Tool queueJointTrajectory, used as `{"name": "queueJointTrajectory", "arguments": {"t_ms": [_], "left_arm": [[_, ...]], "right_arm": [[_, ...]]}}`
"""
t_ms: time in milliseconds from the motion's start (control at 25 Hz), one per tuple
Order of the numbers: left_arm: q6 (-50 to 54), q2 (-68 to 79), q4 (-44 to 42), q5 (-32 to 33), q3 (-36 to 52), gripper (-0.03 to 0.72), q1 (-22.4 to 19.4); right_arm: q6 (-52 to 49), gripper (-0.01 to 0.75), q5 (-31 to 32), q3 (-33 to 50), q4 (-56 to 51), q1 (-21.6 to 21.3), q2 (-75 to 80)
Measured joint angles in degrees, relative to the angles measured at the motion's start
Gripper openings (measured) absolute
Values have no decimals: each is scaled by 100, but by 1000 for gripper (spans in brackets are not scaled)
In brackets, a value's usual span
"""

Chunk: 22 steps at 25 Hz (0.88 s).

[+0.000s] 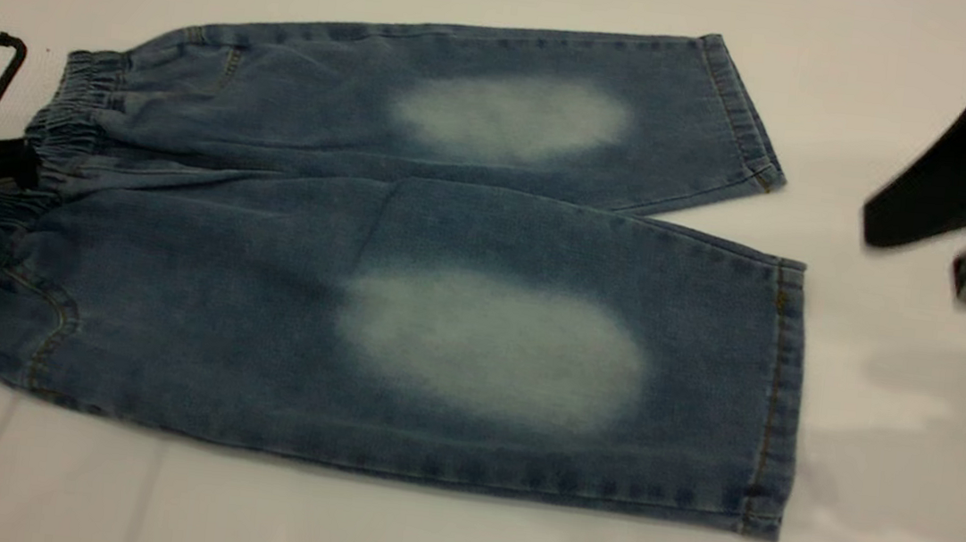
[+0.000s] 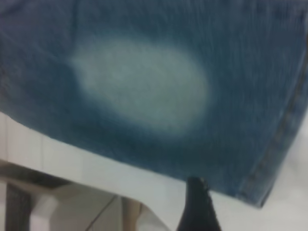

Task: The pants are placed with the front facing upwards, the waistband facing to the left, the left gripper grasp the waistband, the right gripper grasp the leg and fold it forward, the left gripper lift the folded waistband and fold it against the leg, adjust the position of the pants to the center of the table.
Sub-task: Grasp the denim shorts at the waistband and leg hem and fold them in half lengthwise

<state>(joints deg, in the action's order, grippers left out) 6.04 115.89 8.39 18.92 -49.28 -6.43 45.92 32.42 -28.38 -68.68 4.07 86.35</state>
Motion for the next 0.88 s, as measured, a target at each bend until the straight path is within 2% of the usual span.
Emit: {"name": "queueJointTrajectory", "arguments": {"t_ms": [440,680,880], "left_arm": [[-329,-918,98,125,20,78,0],[-1226,-955,996,216,24,78,0],[-2027,-955,1822,261,24,78,0]], "right_arm": [[977,431,529,-30,-1047,0,2259],[1627,431,843,-65,-1693,21,3051],[2098,431,985,-76,-2368,474,3443]]}}
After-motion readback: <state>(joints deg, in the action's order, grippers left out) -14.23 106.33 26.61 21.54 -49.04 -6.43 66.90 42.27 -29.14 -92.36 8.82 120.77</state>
